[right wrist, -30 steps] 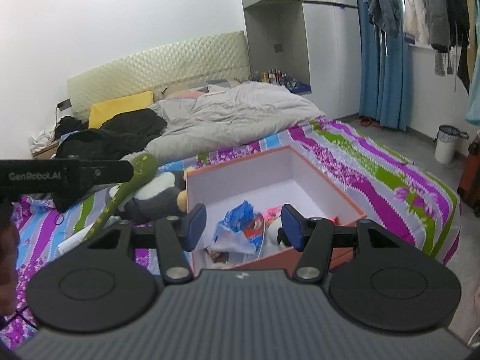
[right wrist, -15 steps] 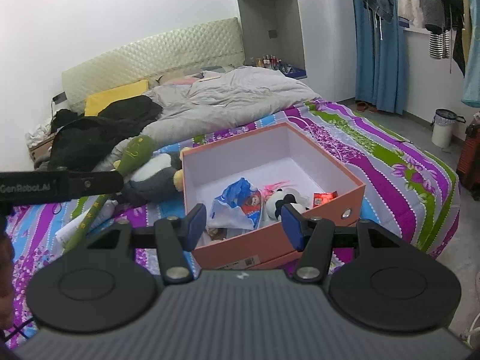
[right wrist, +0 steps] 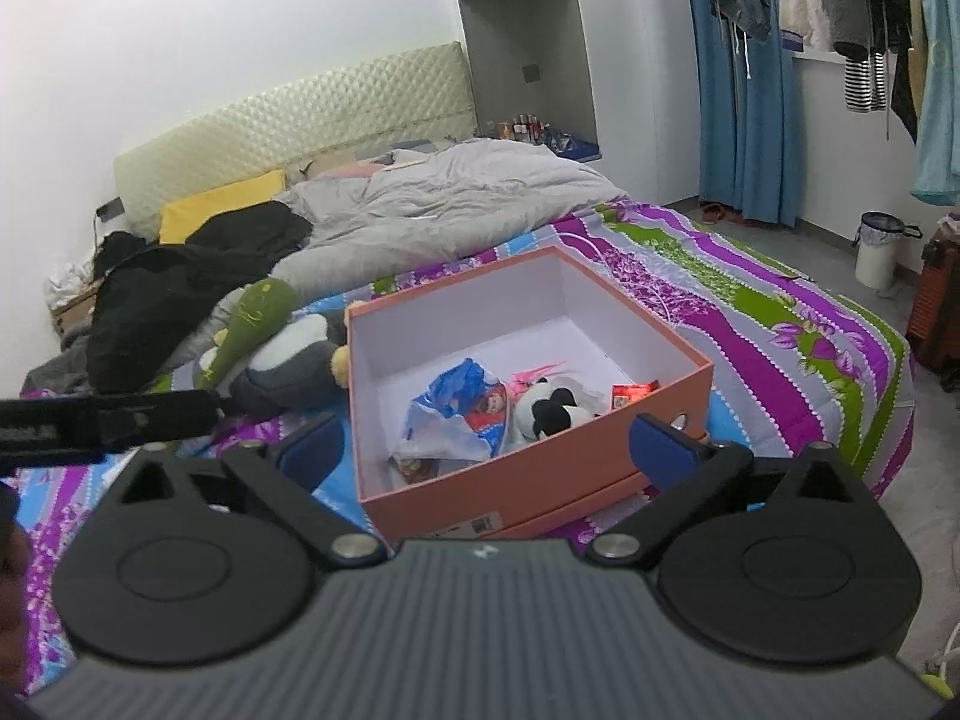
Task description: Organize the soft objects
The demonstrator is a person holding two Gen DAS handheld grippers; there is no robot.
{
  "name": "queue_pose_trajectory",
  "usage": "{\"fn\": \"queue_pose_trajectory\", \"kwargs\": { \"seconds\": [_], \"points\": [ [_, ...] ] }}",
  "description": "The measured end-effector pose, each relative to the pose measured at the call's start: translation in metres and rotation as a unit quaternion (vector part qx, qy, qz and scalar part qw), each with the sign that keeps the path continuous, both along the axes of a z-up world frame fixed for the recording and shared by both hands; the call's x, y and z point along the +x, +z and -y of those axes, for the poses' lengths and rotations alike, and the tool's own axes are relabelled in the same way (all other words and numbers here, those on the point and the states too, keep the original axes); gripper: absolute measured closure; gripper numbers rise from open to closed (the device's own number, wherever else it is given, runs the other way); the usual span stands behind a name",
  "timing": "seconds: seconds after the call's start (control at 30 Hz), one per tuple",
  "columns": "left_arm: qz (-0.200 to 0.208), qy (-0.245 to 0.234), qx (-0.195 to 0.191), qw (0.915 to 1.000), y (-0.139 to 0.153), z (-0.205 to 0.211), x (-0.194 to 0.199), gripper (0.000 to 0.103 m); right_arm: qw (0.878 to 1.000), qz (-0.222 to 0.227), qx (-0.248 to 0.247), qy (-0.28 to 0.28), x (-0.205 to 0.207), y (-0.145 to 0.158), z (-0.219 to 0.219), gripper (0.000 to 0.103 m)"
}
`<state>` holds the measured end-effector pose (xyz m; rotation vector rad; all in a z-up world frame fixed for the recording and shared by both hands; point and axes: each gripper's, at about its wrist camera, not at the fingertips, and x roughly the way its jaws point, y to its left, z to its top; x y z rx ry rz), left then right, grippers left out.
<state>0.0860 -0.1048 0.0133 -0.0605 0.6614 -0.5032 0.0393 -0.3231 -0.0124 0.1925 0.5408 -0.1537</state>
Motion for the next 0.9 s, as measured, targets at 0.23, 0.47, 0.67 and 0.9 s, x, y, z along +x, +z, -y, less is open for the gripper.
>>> {"fn": "queue_pose_trajectory", "kwargs": {
  "seconds": [0.23, 0.47, 0.67, 0.9],
  "points": [
    [0.002, 0.019, 0.024, 0.9995, -0.003, -0.001, -0.003, 0.0, 1.0, -0.014, 0.003, 0.006, 0.002, -0.008, -0.001, 0.0],
    [0.001, 0.03, 0.033, 0.999, -0.003, -0.004, -0.006, 0.0, 1.0, -0.011, -0.006, 0.014, 0.002, -0.004, -0.007, 0.0],
    [0.004, 0.04, 0.039, 0.9984, -0.001, -0.007, -0.009, 0.0, 1.0, -0.013, -0.01, 0.019, 0.002, -0.004, -0.01, 0.0],
    [0.006, 0.05, 0.04, 0.9979, 0.0, -0.012, -0.012, 0.0, 1.0, -0.015, -0.015, 0.021, 0.003, -0.004, -0.014, 0.0]
  ]
}}
